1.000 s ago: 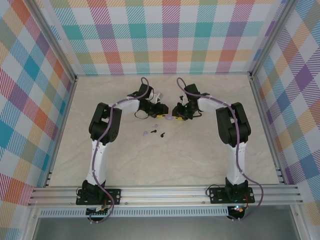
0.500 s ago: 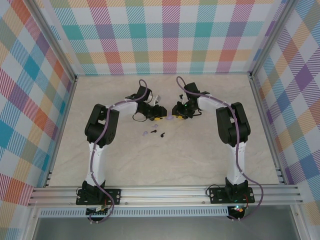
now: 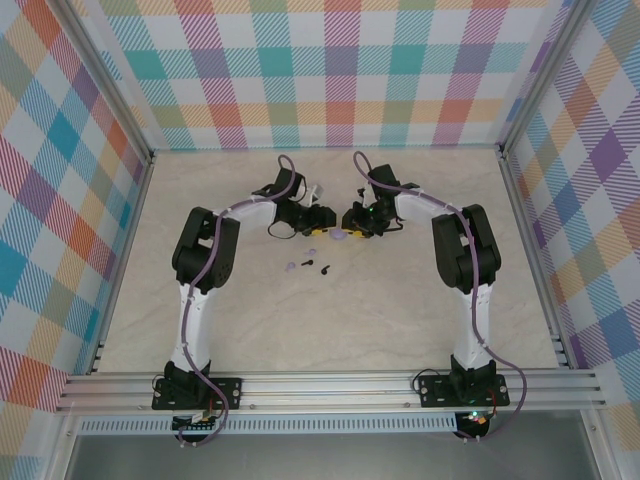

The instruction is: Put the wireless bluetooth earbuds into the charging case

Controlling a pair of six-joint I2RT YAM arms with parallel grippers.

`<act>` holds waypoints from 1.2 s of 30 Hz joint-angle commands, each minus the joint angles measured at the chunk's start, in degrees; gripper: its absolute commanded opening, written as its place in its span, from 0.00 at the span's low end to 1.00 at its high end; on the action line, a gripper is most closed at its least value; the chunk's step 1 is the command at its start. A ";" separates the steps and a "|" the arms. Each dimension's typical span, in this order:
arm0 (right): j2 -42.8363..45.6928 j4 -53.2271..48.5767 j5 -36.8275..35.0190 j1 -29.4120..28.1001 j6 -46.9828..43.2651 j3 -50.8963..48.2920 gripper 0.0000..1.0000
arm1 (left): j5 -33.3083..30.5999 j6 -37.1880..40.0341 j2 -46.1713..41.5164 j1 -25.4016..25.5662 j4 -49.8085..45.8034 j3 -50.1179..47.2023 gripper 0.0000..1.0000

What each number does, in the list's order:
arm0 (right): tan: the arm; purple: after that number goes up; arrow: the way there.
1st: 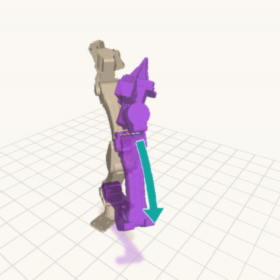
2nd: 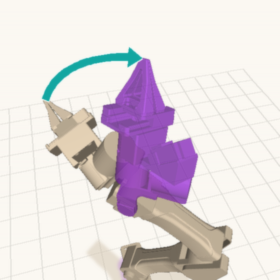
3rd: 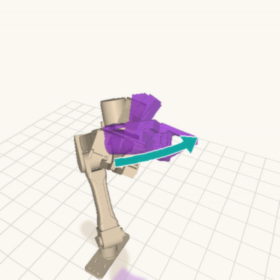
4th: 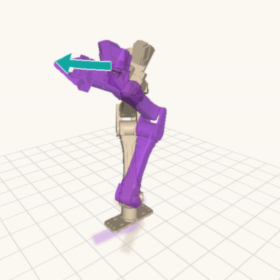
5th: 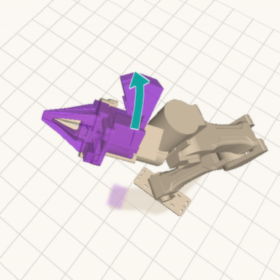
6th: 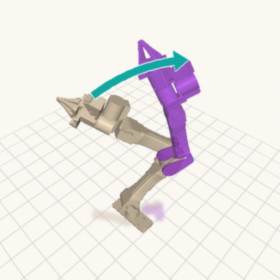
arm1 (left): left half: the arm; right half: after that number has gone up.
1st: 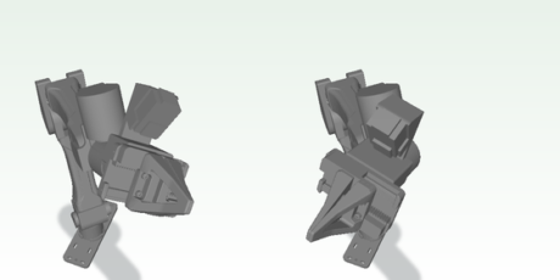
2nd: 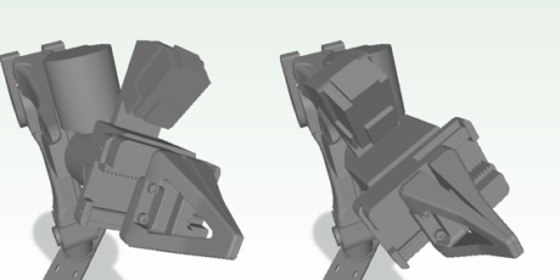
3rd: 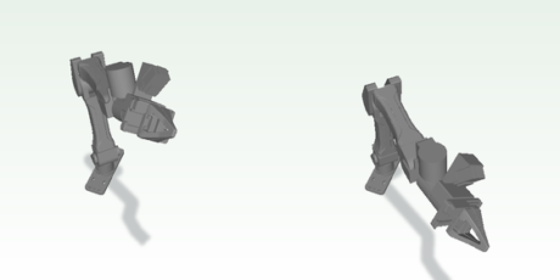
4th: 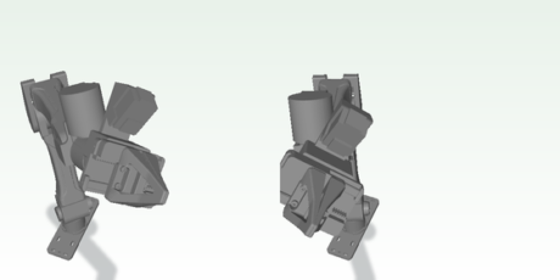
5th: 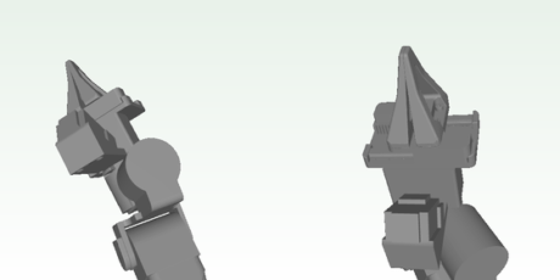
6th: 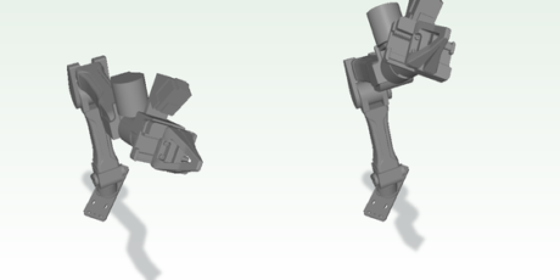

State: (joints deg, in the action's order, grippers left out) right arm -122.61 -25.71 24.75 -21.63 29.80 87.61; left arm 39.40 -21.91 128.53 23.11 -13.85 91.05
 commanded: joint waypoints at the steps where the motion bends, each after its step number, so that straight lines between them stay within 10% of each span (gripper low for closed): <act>1: -1.35 0.18 1.57 -0.17 1.04 1.87 0.28 | 2.06 -0.69 2.20 -0.35 -0.03 1.67 0.47; 36: -4.22 0.00 0.91 -0.17 1.12 2.48 0.23 | 8.55 -6.91 2.08 -0.34 7.50 -2.18 0.36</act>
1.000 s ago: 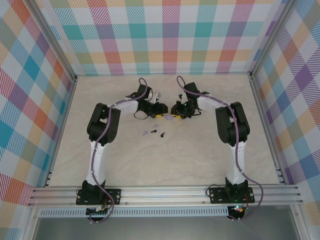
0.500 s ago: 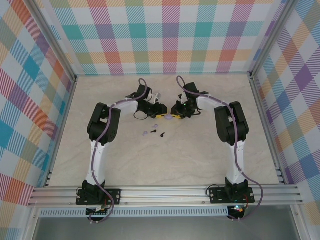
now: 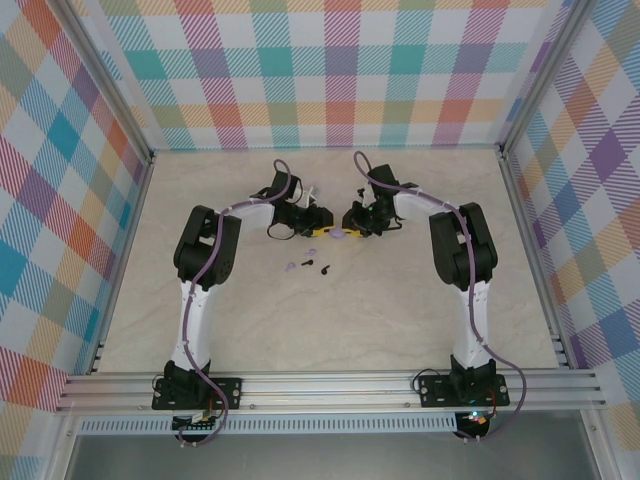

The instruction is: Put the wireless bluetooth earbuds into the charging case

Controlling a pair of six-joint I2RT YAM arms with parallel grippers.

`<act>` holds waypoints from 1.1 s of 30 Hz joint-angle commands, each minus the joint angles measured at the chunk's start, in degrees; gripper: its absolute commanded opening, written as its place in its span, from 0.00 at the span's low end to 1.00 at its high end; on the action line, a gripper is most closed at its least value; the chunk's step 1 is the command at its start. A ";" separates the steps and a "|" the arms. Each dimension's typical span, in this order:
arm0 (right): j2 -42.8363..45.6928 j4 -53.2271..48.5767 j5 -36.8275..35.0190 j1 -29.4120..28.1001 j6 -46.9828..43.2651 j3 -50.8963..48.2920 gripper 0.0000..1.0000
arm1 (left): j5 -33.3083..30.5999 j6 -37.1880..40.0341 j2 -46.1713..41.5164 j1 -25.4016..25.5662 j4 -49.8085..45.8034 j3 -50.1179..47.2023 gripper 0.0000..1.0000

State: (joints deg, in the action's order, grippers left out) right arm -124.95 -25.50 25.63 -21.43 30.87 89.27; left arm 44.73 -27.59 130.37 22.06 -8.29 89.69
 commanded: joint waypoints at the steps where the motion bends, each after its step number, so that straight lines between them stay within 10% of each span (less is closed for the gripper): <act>1: -1.88 -0.24 -0.02 -0.37 -0.04 0.81 0.23 | 3.10 -1.23 0.24 0.78 1.89 -0.86 0.36; 33: -2.16 1.33 2.69 -0.37 0.24 0.57 0.23 | -5.00 4.80 -1.08 2.98 -10.77 3.63 0.43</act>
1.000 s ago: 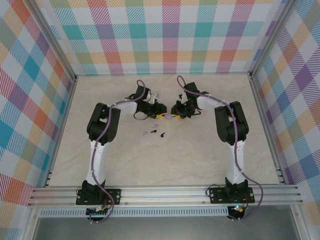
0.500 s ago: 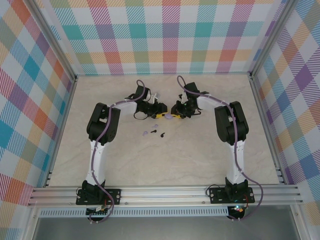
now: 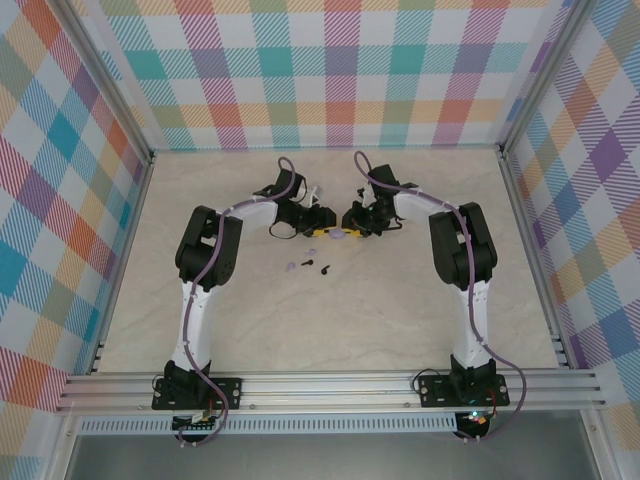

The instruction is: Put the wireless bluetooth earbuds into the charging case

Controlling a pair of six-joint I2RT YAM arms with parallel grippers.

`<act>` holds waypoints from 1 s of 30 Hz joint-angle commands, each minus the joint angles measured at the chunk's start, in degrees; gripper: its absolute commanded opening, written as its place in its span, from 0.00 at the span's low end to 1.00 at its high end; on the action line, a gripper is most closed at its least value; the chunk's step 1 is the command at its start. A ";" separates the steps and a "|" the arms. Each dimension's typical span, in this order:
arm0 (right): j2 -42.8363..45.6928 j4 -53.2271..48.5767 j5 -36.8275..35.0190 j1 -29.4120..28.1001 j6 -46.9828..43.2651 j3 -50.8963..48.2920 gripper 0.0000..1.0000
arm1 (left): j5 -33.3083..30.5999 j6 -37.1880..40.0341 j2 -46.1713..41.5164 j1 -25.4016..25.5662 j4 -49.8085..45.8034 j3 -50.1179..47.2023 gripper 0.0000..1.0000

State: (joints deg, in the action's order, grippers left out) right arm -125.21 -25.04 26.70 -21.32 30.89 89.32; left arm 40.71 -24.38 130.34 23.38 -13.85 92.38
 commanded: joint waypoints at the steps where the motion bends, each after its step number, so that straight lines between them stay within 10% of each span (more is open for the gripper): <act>1: -1.88 0.91 1.54 -0.48 0.30 0.52 0.23 | -0.85 1.50 -1.14 1.67 -5.12 0.96 0.43; 30: 8.83 5.91 0.96 2.21 1.12 -8.11 0.29 | -1.60 -1.66 -9.01 0.92 4.91 -6.55 0.23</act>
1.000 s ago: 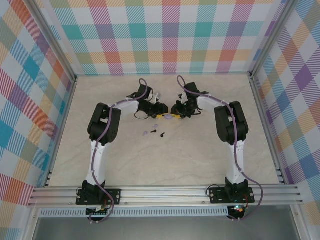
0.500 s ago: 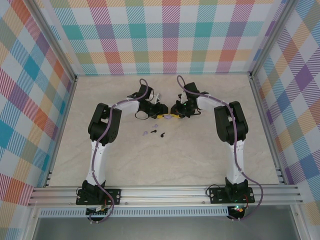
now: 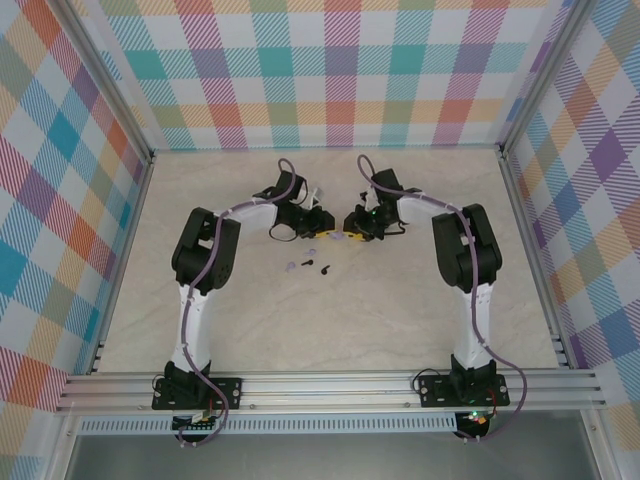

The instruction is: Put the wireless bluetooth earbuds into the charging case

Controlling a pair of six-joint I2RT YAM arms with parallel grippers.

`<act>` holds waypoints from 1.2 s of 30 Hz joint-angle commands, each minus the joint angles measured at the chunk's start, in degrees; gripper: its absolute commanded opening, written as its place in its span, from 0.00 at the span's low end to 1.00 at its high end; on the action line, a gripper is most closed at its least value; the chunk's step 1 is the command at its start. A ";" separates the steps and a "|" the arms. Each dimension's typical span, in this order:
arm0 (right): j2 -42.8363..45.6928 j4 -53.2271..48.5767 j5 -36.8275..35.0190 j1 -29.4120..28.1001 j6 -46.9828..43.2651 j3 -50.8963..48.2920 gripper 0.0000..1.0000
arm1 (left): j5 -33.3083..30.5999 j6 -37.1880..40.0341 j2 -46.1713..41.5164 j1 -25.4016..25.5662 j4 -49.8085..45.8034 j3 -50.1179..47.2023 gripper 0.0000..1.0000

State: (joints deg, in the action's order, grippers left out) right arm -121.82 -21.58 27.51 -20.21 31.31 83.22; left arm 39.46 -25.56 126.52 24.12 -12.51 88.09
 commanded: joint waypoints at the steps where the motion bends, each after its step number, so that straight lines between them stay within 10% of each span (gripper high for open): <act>1: 7.18 3.45 0.44 1.60 0.66 -3.30 0.29 | -0.27 -0.61 -6.53 -0.10 5.12 -3.44 0.23; 17: 31.90 19.58 9.88 4.03 -11.99 -19.88 0.49 | 3.95 1.07 -25.58 -0.39 39.08 -21.88 0.18; 36: 41.08 13.41 33.38 3.09 -23.02 -14.78 0.61 | 14.28 15.36 -39.82 4.86 30.36 -21.83 0.22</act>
State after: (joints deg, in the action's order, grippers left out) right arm -82.74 -7.79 55.66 -16.51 11.40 66.30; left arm 51.57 -14.81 88.58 27.81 21.10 66.13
